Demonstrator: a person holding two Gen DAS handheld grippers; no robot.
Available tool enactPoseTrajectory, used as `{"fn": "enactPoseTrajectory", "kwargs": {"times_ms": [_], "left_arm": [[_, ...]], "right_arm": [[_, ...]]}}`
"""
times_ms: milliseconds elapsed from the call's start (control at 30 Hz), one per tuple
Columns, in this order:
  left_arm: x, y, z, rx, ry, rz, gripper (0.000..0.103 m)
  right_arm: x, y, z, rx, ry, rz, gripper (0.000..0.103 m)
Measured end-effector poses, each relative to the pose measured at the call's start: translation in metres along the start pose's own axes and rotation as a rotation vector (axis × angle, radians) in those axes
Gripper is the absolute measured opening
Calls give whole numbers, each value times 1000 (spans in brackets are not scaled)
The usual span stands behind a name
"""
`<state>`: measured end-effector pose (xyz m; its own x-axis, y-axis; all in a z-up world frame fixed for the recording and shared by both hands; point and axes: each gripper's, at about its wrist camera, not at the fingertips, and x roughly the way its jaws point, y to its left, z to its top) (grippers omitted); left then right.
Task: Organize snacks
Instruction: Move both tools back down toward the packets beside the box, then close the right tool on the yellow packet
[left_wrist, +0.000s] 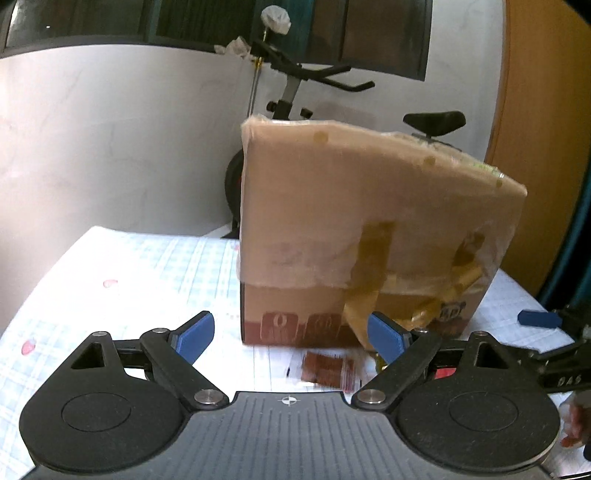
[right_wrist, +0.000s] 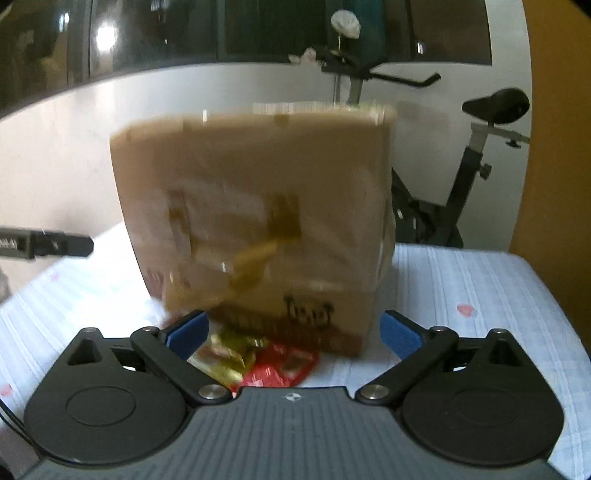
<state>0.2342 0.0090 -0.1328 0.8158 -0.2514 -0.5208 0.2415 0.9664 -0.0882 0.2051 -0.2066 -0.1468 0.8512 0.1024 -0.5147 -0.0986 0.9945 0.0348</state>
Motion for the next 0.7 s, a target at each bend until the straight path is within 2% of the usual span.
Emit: {"fn": "enactPoseTrajectory", "kwargs": {"times_ms": [100,333,467,600,700], "left_arm": [[4,1,-4,-14,20,4,91],[6,-3,-23,-22,65,14,91],[4,-3,-31,-21,87,18,90],[3,-2,-37,-27,105,21,90],[5,-3,-40,-31,116,22,90]], "right_arm": [[10,3,-14,16,52,30,94],[24,23,-38,22,145,126,67],[31,40,-44,-2,189,169,65],[38,49,-44,-37,216,176,65],[46,49,-43,-28,238,172,61]]}}
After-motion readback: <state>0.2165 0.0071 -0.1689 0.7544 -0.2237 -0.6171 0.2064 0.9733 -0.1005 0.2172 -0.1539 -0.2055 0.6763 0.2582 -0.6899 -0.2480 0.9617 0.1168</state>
